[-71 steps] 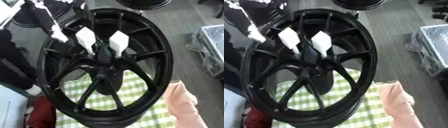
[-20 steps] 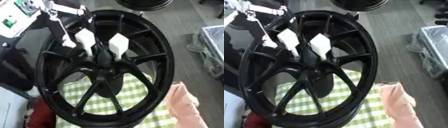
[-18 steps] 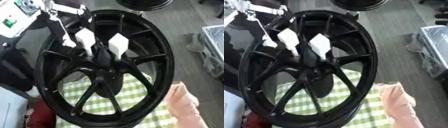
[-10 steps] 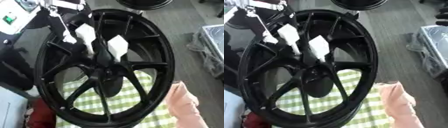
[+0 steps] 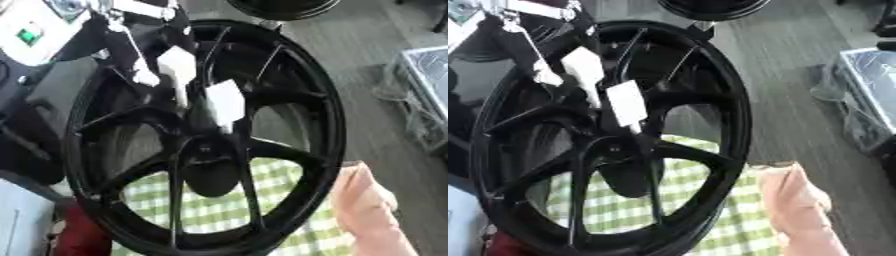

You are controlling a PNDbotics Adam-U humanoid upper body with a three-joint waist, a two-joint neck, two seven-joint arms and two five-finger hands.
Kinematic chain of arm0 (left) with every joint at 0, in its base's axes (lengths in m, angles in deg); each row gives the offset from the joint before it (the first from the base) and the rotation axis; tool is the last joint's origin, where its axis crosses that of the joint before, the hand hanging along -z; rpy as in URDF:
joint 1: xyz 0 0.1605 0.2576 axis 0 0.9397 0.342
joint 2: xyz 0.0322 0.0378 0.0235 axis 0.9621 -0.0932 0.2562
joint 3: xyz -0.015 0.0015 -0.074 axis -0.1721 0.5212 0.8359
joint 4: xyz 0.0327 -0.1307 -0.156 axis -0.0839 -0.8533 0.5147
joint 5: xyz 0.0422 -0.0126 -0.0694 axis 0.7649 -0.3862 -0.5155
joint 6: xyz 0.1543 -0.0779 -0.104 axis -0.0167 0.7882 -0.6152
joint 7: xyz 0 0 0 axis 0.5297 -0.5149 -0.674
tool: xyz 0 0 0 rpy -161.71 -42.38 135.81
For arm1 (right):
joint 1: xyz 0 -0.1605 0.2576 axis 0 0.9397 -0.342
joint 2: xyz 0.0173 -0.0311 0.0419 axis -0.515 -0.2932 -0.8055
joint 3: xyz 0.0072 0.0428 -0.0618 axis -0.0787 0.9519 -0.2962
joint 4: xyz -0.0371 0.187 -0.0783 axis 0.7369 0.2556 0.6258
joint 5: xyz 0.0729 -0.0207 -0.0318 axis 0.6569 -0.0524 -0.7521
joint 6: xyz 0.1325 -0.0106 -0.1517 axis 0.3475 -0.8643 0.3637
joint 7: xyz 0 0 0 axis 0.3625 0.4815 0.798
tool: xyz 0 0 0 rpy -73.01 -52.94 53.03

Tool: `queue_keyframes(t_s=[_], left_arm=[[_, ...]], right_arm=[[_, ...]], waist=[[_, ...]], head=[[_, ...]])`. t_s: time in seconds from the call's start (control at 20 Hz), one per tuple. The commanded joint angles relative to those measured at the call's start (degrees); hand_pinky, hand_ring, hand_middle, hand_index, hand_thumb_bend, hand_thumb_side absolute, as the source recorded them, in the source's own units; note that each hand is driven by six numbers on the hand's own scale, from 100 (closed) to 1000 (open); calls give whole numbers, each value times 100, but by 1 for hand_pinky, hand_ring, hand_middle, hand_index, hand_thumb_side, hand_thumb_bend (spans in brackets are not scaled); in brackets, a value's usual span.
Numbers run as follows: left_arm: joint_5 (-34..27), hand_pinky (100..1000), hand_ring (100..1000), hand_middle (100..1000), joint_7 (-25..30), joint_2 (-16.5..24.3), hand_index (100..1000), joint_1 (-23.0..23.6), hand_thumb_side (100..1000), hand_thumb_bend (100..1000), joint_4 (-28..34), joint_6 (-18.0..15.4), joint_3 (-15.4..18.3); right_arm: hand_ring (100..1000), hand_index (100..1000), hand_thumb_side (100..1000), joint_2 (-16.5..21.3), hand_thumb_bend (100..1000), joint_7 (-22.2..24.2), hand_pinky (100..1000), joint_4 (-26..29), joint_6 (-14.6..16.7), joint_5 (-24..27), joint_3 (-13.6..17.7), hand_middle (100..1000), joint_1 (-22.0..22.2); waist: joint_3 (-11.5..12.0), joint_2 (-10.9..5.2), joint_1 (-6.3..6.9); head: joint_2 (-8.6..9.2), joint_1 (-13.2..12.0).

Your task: Pull the pin out of the wheel hub.

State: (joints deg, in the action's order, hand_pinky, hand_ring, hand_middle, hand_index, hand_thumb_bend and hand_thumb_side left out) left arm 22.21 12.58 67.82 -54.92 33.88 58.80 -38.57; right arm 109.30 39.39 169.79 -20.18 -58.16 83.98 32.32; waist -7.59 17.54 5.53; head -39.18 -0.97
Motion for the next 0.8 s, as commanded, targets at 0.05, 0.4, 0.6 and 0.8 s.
queue_keyframes(t_s=[0.05,0.4,0.6,0.8], left_arm=[[10,784,683,542,128,153,218,-201,100,100,160,-90,239],[-360,783,672,533,128,567,213,-170,100,146,639,118,985],[-650,785,673,560,128,1251,225,246,100,192,1174,292,1668],[-1051,784,671,564,4,2151,244,1160,100,254,1928,437,2390]], right_arm=[[740,808,654,169,100,-15,735,61,9,7,55,692,-56],[740,808,651,204,100,-21,735,36,23,6,69,691,17],[740,808,645,267,100,-59,735,18,53,4,119,691,128],[740,808,639,345,100,-143,735,-2,95,9,216,692,278]], waist=[[-6,-94,-29],[107,-159,-81],[305,-236,-116],[574,-313,-174]], head=[[52,-22],[-47,33],[-145,200],[-267,411]])
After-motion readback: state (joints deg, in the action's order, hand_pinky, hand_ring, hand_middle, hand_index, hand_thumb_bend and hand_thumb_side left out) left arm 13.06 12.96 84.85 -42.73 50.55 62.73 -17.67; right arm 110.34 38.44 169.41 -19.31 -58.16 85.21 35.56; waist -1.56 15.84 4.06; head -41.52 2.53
